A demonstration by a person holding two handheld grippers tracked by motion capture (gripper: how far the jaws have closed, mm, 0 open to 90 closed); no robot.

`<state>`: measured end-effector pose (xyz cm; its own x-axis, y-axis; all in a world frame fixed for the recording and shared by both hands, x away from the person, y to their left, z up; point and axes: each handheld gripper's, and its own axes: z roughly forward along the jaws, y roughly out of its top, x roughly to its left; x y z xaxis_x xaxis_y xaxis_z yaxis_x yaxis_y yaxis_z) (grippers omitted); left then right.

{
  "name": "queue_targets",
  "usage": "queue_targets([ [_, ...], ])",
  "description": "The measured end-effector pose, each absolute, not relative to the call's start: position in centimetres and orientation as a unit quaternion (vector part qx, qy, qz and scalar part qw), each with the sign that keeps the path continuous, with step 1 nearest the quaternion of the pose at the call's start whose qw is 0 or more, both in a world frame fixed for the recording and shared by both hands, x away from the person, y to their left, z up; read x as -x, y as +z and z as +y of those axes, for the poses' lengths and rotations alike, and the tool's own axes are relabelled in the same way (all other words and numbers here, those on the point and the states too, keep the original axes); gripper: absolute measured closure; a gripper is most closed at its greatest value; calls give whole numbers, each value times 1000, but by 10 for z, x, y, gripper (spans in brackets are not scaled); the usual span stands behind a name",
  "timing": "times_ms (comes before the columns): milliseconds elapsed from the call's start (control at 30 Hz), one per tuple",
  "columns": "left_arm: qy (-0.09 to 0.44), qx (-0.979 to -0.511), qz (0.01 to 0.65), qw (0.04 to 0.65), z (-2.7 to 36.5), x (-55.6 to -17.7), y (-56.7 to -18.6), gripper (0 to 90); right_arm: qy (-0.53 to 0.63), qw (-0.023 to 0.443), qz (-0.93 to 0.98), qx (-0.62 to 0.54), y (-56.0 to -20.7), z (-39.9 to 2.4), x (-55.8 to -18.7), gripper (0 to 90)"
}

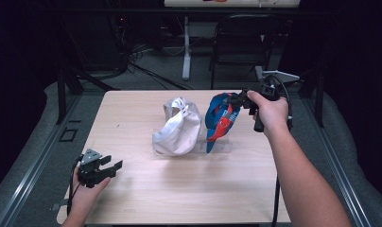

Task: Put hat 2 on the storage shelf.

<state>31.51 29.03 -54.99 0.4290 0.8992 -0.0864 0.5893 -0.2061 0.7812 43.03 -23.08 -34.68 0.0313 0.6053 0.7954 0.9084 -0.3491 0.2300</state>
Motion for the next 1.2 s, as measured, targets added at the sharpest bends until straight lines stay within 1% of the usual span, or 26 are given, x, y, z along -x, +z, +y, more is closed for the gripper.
queue_targets([
  [733,200,-750,496,388,291,-314,-550,445,-419,144,-562,698,-348,-239,-422,745],
  [967,199,-751,497,387,292,-314,-550,444,-406,93,-592,690,-337,-240,-416,670],
  [1133,201,-750,496,388,291,-314,-550,445,-382,21,-628,678,-336,-240,-400,608],
  [1200,202,-749,496,389,291,-314,-550,444,-372,3,-643,670,-340,-241,-391,583],
])
